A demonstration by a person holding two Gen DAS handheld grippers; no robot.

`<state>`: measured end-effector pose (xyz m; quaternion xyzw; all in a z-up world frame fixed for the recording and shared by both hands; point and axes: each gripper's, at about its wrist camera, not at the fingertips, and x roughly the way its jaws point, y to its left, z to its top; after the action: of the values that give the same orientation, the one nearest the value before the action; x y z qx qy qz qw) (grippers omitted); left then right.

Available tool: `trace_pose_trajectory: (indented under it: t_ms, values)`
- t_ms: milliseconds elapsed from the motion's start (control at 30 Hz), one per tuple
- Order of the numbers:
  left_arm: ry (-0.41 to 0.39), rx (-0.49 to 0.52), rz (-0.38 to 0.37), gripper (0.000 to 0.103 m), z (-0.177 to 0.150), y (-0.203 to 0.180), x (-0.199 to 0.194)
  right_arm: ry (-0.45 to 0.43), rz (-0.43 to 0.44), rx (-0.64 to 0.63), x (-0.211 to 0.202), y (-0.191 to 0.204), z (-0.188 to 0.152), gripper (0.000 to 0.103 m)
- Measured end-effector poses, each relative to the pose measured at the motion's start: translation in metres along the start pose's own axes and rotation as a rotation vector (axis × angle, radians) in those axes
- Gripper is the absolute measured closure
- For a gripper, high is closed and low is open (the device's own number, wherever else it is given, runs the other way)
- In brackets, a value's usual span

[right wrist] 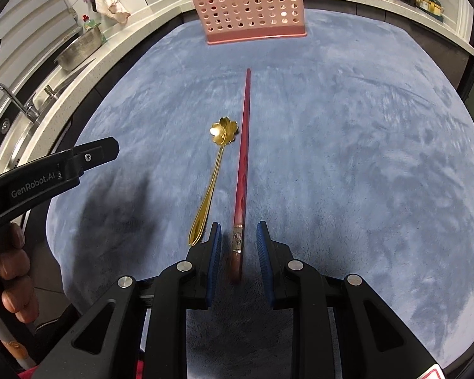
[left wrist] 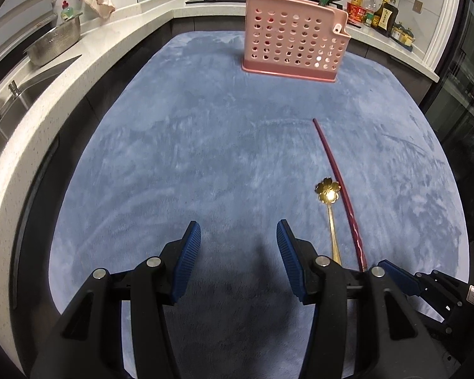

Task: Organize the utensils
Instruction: 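Grasp the gold spoon handle with the left tool while the right holds its chopstick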

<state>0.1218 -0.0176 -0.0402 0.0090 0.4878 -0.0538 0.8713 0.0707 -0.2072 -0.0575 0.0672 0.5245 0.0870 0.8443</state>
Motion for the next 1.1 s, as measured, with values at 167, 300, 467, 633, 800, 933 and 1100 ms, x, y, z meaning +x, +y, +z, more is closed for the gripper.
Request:
trace_pose_trajectory:
  t_ms: [167, 300, 467, 633, 800, 933, 1100]
  values:
    - [0.015, 0.009, 0.003, 0.055, -0.005, -0.001, 0.003, 0.014, -0.007, -0.007, 0.007, 0.001, -0.001, 0.081]
    - [0.023, 0.011, 0.005, 0.053, -0.007, -0.001, 0.005, 0.025, -0.011, -0.007, 0.011, 0.001, -0.002, 0.084]
    - [0.032, 0.017, 0.005, 0.052, -0.009, -0.003, 0.008, 0.028, -0.022, -0.01, 0.013, 0.0, -0.002, 0.089]
    - [0.039, 0.029, 0.001, 0.052, -0.01, -0.007, 0.01, 0.027, -0.032, -0.012, 0.013, 0.0, -0.002, 0.096]
    - [0.047, 0.045, -0.007, 0.047, -0.013, -0.012, 0.012, 0.016, -0.036, 0.004, 0.01, -0.005, -0.003, 0.096]
    - [0.056, 0.065, -0.028, 0.045, -0.015, -0.019, 0.013, -0.003, -0.049, 0.038, 0.002, -0.015, -0.003, 0.096]
    - [0.067, 0.105, -0.048, 0.042, -0.019, -0.031, 0.014, -0.033, -0.07, 0.066, -0.011, -0.024, -0.003, 0.096]
